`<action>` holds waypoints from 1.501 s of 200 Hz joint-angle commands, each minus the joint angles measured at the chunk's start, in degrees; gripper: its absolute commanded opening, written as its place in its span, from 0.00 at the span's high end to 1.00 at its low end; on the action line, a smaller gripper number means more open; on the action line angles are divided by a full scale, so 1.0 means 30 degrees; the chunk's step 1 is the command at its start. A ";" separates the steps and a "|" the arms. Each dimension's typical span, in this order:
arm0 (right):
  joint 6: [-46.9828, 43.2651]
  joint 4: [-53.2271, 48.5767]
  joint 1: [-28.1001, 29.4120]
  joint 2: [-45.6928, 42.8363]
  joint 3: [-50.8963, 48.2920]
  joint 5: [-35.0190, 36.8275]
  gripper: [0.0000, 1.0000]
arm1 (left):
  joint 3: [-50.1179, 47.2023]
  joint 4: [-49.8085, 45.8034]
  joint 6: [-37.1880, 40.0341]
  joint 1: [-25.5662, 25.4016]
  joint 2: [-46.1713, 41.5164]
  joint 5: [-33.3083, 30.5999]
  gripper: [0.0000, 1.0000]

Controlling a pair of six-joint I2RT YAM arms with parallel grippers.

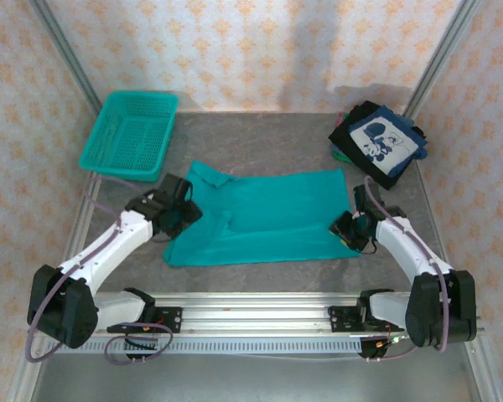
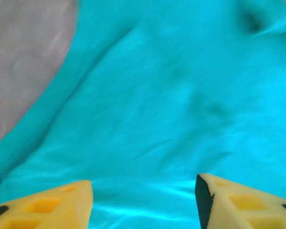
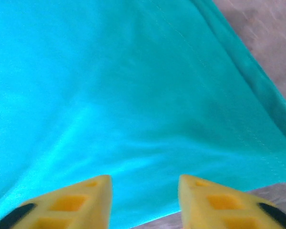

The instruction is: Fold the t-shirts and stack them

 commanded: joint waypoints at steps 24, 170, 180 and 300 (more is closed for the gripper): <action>-0.2137 -0.0589 0.0027 -0.0217 0.4004 -0.1601 0.19 | 0.7004 -0.0990 0.2821 0.2487 0.5730 0.0221 0.37; -0.3456 -0.0488 -0.0002 0.1114 0.6438 -0.1286 0.11 | 1.7648 -0.1261 0.4337 0.4299 1.9049 0.0421 0.54; -0.3492 -0.0536 -0.0017 0.1258 0.6553 -0.1227 0.11 | 1.7727 -0.1188 0.4302 0.4344 1.9257 0.0433 0.55; -0.3910 -0.0438 -0.0545 0.2059 0.6595 -0.0906 0.11 | 1.8508 -0.1642 0.4130 0.4436 2.0287 -0.0103 0.62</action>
